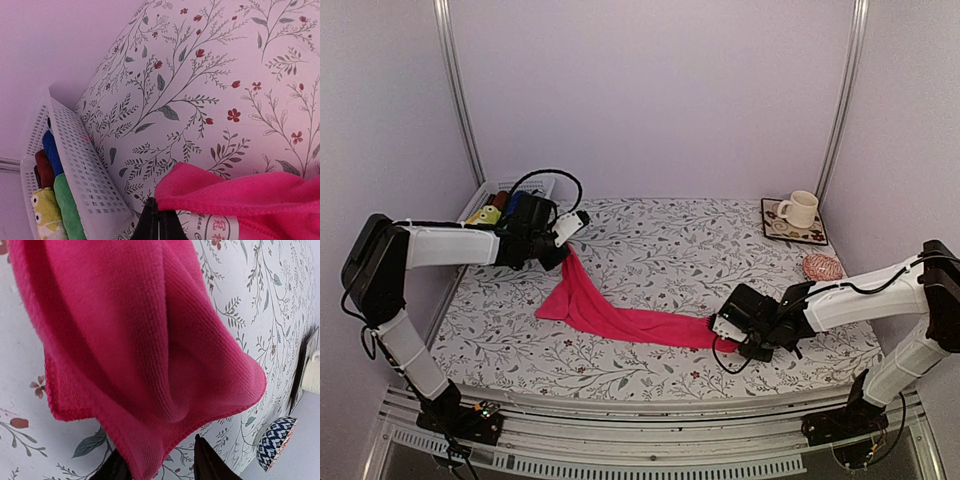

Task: Roll the towels
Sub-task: Flatten out the towel at the center of the board.

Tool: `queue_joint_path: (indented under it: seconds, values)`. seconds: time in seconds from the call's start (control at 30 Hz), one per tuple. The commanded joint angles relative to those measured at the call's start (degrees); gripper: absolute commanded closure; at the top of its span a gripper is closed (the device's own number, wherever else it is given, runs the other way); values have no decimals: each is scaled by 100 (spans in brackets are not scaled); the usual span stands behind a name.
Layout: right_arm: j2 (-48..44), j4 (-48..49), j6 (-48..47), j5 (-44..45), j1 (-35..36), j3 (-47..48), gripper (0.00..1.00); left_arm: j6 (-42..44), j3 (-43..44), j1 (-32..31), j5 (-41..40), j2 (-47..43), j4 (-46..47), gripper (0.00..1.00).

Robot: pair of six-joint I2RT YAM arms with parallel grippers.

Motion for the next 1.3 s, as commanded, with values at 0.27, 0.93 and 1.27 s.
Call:
queue_joint_path:
  seconds: [0.27, 0.93, 1.27]
  values:
    - [-195, 38, -70, 39, 33, -259, 90, -49, 137, 15, -3, 101, -21, 100]
    - [-775, 75, -919, -493, -1355, 1269, 98, -179, 1608, 16, -252, -297, -1018, 100]
    - [-849, -140, -1726, -376, -2086, 2886, 98, -343, 1794, 6, -1132, -1033, -326, 100]
